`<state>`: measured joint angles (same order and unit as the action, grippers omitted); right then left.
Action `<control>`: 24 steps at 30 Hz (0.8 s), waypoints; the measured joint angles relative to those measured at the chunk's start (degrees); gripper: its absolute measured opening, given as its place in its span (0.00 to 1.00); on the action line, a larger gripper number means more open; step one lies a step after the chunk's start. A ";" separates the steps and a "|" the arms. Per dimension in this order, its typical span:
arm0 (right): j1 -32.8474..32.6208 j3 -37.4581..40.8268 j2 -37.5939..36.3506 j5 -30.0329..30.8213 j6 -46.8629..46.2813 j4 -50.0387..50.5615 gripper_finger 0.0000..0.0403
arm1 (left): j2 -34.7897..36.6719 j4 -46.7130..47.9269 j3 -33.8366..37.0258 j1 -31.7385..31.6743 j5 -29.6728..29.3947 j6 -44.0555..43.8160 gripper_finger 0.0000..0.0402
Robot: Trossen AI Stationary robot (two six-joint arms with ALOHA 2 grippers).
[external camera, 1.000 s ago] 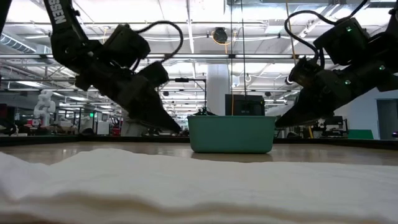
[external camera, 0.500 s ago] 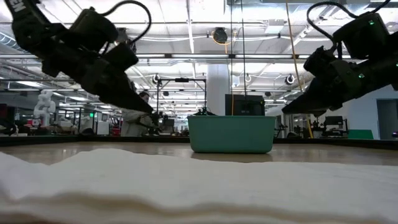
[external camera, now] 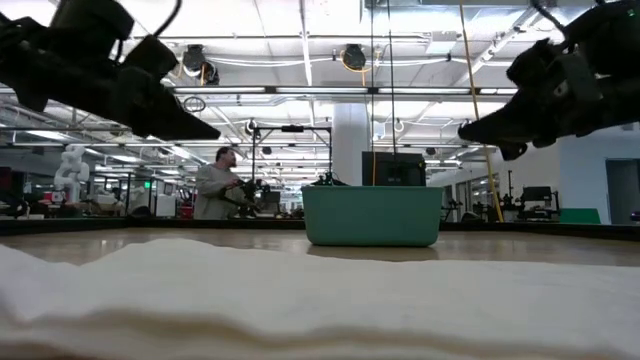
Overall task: Pick and placing Produce into tupperware
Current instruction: Return to Home Position
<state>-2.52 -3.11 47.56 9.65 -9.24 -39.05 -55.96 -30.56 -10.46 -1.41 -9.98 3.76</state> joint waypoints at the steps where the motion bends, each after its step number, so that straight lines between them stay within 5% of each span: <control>1: -0.54 0.02 -0.83 0.86 0.34 0.56 0.00 | 1.25 0.00 0.54 0.51 -0.58 0.25 0.06; 8: -3.18 0.11 -5.54 7.04 2.01 4.58 0.00 | 9.44 0.03 3.83 3.72 -5.66 3.05 0.06; 24: -3.59 0.17 -15.01 6.60 9.77 6.70 0.00 | 20.49 0.55 8.29 5.09 -6.22 4.25 0.06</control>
<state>-6.11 -2.94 32.54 16.25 0.53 -32.35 -35.48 -30.01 -2.17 3.68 -16.20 8.01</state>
